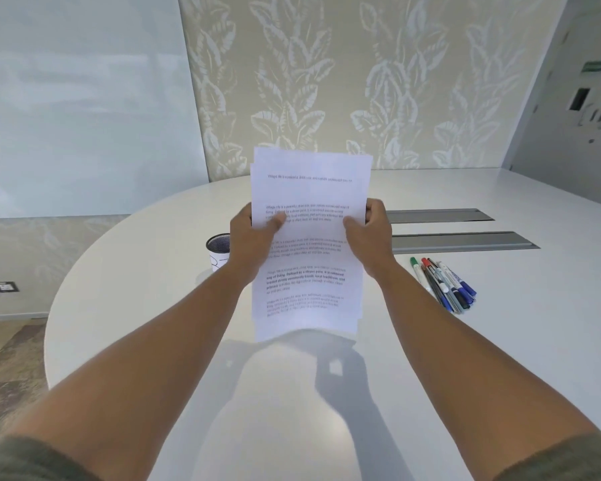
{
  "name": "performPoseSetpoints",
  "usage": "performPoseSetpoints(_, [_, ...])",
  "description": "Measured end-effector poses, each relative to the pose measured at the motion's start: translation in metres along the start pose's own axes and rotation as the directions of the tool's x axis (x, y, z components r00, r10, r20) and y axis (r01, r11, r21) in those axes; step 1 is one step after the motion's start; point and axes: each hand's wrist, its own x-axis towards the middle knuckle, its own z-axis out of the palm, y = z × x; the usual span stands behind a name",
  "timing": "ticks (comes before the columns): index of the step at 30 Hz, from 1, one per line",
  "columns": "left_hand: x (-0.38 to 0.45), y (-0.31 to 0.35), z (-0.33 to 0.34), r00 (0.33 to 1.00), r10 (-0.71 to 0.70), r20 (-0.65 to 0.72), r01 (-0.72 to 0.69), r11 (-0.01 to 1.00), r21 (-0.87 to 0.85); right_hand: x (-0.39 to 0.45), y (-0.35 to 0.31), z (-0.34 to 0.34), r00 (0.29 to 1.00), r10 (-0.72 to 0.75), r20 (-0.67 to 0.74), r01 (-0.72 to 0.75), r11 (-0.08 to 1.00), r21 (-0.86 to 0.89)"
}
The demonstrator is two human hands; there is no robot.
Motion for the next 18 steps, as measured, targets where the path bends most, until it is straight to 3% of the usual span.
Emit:
performPoseSetpoints(5, [-0.001, 0.002, 0.009, 0.998, 0.059, -0.014, -0.060, 0.996, -0.066, 0.001, -0.013, -0.002, 0.996, -0.067, -0.065, 0.069, 0.997, 0.034])
performPoseSetpoints(14, [-0.016, -0.041, -0.006, 0.974, -0.157, 0.165, 0.152, 0.988, 0.041, -0.026, 0.034, -0.006, 0.998, 0.057, 0.033, -0.058, 0.998, 0.010])
performPoseSetpoints(18, [-0.018, -0.042, -0.006, 0.977, -0.150, 0.155, 0.147, 0.989, 0.027, -0.028, 0.035, -0.007, 0.998, 0.052, 0.036, -0.051, 0.998, -0.030])
